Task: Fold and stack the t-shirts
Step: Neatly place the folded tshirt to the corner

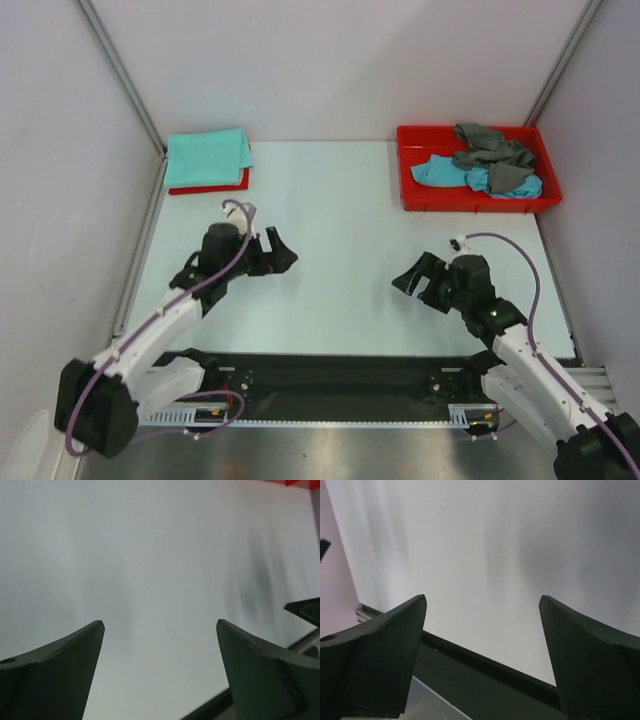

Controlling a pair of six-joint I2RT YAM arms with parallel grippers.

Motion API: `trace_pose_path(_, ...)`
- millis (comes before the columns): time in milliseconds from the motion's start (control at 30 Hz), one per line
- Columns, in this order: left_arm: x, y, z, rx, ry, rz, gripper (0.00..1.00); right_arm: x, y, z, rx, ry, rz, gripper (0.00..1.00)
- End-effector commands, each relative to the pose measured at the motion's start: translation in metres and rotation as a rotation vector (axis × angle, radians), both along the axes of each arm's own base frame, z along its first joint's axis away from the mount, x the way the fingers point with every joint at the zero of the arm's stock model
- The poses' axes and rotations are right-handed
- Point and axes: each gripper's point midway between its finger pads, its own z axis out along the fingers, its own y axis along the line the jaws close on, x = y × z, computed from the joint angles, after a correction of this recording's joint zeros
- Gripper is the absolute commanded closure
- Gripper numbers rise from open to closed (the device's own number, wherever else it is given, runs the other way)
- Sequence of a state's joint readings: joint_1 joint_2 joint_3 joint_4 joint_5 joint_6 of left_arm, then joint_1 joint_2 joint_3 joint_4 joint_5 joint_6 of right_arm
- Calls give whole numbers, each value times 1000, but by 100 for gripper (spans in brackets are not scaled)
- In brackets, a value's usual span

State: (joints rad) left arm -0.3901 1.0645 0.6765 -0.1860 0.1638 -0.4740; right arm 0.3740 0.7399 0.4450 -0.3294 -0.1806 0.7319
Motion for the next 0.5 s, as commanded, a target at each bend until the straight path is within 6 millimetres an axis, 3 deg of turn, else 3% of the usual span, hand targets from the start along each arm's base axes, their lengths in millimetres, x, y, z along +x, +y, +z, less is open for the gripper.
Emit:
trace_pose_path(0, -40, -14, 15, -262, -29, -7, 0, -16, 3, -13, 159, 83, -88, 0)
trace_pose_path(33, -54, -17, 36, -340, -101, -43, 0, -20, 2, -18, 181, 99, -100, 0)
trace_pose_path(67, -64, -18, 35, -381, -102, -55, 0, -23, 3, -21, 202, 101, -104, 0)
trace_pose_path(100, -76, -17, 16, -427, -43, -37, 0, -30, 2, -32, 228, 136, -126, 0)
trace_pose_path(133, -88, -15, 30, -488, -99, -52, 0, -32, 1, -28, 258, 106, -134, 0)
trace_pose_path(167, -98, -17, 30, -550, -73, -54, 0, -34, 1, -27, 299, 109, -160, 0)
trace_pose_path(200, -106, -15, 13, -572, -41, -45, 0, -39, 0, -37, 313, 126, -174, 0)
trace_pose_path(233, -115, -12, 26, -636, -102, -58, 0, -40, -1, -30, 351, 88, -178, 0)
trace_pose_path(300, -124, -12, 8, -724, -42, -31, 0, -47, -1, -43, 404, 125, -208, 0)
trace_pose_path(400, -141, -25, 11, -823, -19, -155, 0, -54, 2, -45, 456, 122, -186, 0)
trace_pose_path(467, -152, -33, 25, -918, -2, -239, 0, -59, 8, -41, 447, 123, -128, 0)
